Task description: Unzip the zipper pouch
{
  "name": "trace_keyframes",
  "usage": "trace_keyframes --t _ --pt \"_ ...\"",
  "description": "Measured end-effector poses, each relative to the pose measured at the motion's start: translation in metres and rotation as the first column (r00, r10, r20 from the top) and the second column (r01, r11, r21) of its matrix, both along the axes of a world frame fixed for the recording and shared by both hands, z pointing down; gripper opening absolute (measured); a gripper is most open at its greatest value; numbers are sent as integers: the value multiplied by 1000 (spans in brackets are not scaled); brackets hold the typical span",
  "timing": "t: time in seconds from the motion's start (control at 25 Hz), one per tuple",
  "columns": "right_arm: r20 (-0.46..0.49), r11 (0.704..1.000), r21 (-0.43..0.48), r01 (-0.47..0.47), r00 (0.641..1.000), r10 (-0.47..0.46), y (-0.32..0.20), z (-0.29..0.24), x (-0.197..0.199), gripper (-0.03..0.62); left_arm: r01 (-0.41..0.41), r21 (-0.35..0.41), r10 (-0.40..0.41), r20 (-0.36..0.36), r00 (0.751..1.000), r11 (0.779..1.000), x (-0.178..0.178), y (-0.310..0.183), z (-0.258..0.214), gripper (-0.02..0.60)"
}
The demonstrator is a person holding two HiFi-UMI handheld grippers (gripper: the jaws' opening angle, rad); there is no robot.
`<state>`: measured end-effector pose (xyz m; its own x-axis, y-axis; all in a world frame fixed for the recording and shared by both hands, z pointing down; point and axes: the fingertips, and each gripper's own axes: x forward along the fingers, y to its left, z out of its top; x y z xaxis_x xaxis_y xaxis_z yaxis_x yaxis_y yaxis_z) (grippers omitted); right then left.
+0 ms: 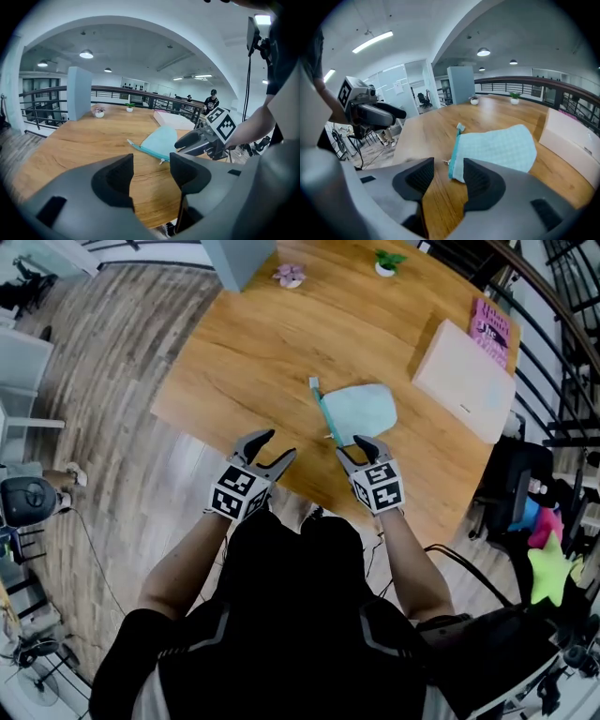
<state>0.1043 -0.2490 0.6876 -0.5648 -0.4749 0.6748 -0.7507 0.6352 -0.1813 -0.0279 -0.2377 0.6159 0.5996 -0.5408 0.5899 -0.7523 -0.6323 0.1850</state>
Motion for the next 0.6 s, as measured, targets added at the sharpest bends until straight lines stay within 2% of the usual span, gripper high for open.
trace_keyframes --t 0.12,0.28,0.44,0.6 --pt "-34 999 -28 20 999 -21 3 19 -4 203 16 -10 -16 12 1000 1000 -2 6 4 259" --pt "-118 1000 15 25 993 -23 -12 34 -5 198 29 14 -29 33 999 999 -10 4 0 259" --pt "-148 999 -9 45 988 -46 -8 46 -9 187 57 0 -57 41 998 998 -17 9 1 259" --pt "-156 999 -21 34 987 -37 -8 50 -7 143 61 -2 -60 35 998 998 -23 9 -3 259"
